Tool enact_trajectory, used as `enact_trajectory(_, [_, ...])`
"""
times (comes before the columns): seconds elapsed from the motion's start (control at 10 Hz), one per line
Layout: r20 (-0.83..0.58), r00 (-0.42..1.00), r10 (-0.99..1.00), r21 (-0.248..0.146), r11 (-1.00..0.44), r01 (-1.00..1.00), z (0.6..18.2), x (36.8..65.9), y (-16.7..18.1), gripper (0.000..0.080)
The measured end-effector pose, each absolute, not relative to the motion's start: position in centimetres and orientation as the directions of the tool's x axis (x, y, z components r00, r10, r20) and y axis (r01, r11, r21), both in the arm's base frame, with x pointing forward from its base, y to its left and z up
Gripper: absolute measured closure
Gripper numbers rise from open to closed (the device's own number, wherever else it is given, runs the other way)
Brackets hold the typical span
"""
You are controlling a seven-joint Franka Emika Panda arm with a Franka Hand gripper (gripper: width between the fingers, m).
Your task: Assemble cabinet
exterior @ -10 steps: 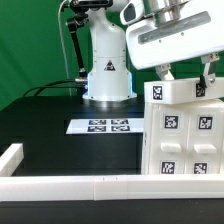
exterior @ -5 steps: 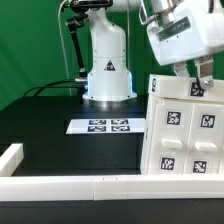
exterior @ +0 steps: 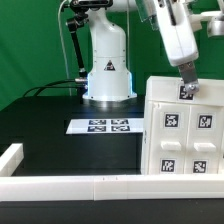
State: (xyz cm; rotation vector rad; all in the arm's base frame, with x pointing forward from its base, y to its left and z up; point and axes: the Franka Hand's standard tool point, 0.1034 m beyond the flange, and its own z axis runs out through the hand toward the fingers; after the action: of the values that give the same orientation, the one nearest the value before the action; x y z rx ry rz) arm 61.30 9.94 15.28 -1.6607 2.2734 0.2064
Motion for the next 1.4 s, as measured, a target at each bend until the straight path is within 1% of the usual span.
enact_trajectory(0.1, [-0.337,-0.273,-0.901,-0.070,0.313,-0.947,15.3,61.3,10.1,0.0120])
enact_trajectory(0.2, [-0.335,-0.242,-0.911,-0.082,0.284,-0.955,15.4,61.3,10.0,0.0037])
enact_trajectory(0.3, [-0.338,-0.208,-0.918,-0.098,0.255,-0.962,15.9,61.2,9.9,0.0007])
enact_trajectory(0.6, [-0.349,-0.153,-0.924,-0.143,0.214,-0.966,18.0,61.3,9.9,0.0003])
enact_trajectory(0.7, [-0.353,-0.149,-0.923,-0.150,0.213,-0.965,18.3,61.4,10.0,0.0003])
enact_trajectory(1.0, [-0.349,-0.124,-0.929,-0.154,0.187,-0.970,18.0,61.3,10.1,0.0003])
enact_trajectory(1.1, [-0.337,-0.062,-0.939,-0.170,0.125,-0.977,17.9,61.2,10.1,0.0003])
enact_trajectory(1.2, [-0.308,0.121,-0.944,-0.182,-0.066,-0.981,18.0,60.9,10.4,0.0003])
enact_trajectory(1.3, [-0.279,0.288,-0.916,-0.212,-0.233,-0.949,18.2,61.0,10.5,0.0003])
enact_trajectory(1.4, [-0.252,0.417,-0.873,-0.237,-0.362,-0.901,18.3,60.9,10.6,0.0003])
